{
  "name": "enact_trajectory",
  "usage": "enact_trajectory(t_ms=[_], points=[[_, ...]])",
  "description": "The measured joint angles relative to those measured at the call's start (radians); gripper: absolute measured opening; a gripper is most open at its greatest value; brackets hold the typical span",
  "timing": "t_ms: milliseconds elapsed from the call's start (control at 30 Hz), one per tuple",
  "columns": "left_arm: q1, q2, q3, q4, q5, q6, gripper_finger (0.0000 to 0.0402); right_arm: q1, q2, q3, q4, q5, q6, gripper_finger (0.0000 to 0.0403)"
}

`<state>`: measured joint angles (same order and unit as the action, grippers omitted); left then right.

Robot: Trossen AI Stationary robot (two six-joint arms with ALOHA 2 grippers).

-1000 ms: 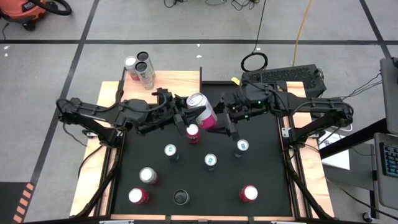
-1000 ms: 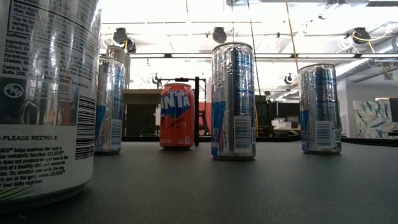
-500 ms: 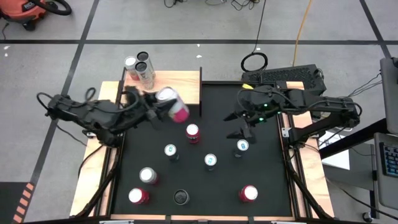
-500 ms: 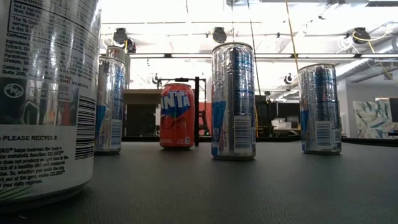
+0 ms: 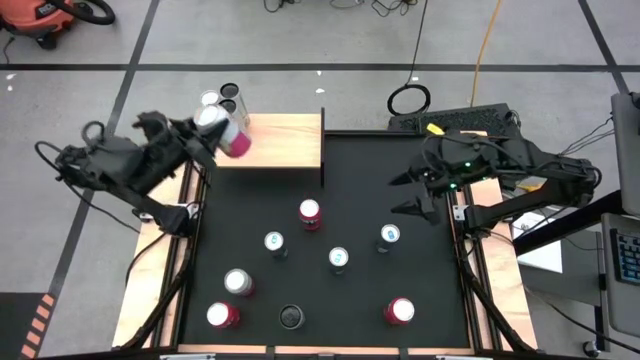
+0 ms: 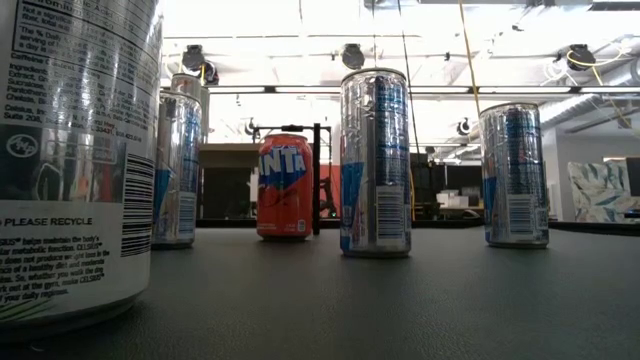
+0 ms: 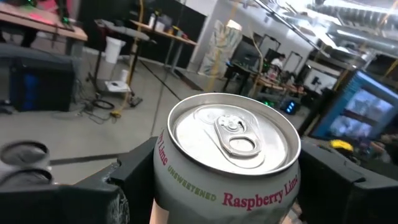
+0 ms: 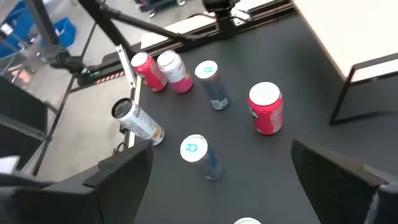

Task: Place canned beverage on shelf
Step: Put the right pink soda can on the shelf aligned with the other pink soda can

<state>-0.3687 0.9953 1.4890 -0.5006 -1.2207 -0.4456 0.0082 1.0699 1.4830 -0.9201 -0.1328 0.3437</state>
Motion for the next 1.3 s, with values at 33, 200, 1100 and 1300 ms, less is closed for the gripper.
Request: enact_trajectory(t_ms=[33,200,1100,1300], points=[[0.016,-0.011,0.004,-0.004,0.013,0.018,0.0287,0.006,-0.009,0.000,0.000,0.010,0.006,0.0360],[0.108,-0.046,0.039,-0.015,0.051,0.141,0.0287,0.028,-0.039,-0.001,0.002,0.060,0.011,0.0360],[0.198,-0.065,0.095,-1.016,0.106,-0.618,0.0288,0.029,-0.013,-0.002,0.033,0.133,0.031,0.0360],[0.196,-0.205,-0.018,-0.954,0.062,-0.615,0.0288,0.029,-0.013,-0.002,0.033,0.133,0.041,0.0360]])
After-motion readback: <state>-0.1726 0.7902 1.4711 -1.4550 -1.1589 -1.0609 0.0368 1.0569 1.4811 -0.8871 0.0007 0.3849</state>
